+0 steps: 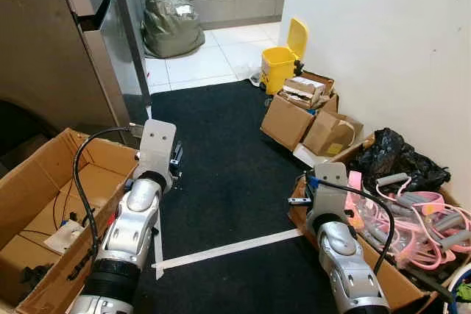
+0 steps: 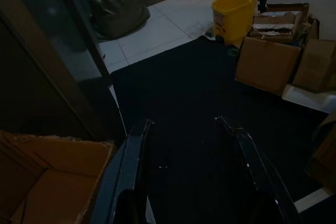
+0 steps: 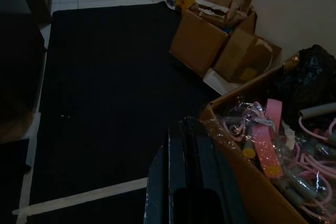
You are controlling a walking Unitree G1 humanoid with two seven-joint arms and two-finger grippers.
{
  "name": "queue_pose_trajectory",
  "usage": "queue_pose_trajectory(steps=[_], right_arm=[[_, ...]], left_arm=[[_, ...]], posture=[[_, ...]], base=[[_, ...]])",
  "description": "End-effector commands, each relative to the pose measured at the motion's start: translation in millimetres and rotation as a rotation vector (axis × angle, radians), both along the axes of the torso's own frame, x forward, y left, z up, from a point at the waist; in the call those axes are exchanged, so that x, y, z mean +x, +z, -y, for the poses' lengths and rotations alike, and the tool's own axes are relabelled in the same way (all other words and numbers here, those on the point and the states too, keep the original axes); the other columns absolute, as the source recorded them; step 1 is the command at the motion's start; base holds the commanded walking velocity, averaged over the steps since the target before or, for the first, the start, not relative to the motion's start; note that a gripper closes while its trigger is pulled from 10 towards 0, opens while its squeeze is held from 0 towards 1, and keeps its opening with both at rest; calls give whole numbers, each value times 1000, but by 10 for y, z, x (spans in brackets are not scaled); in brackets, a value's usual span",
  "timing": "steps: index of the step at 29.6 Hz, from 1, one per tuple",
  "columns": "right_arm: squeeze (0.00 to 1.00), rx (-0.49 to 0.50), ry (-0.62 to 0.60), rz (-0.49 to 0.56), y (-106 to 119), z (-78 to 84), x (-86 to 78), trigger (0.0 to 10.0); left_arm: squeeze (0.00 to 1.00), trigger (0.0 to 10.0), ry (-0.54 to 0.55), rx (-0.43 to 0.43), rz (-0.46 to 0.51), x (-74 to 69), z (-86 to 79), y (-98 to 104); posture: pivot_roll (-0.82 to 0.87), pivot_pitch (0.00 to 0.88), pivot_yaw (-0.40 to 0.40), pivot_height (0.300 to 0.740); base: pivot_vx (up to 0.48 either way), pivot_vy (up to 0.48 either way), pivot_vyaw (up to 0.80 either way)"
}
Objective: Picking trash to rubbish bin
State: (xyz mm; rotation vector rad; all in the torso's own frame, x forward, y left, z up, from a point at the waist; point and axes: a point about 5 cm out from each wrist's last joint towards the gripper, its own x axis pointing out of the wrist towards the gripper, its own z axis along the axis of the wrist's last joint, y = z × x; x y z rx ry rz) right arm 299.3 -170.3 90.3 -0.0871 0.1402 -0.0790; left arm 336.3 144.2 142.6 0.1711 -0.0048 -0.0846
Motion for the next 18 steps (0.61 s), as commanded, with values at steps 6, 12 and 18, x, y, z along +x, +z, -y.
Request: queue_pose_trajectory(steps=[6, 12, 18], right_arm=[[0, 10, -4, -18, -35, 11, -18, 10000], [0, 5, -9, -20, -39, 26, -21, 10000], [0, 3, -12, -25, -49, 29, -30, 10000]], left_arm=[[0, 10000, 14, 22, -39, -11, -28, -83], [0, 10000, 9, 25, -45, -27, -15, -101], [0, 10000, 5, 26, -48, -33, -6, -109]], posture=[[-25, 83, 56, 740], [-26, 81, 55, 740], [-28, 73, 57, 740]], base=[[0, 0, -800], [0, 0, -800], [0, 0, -800]])
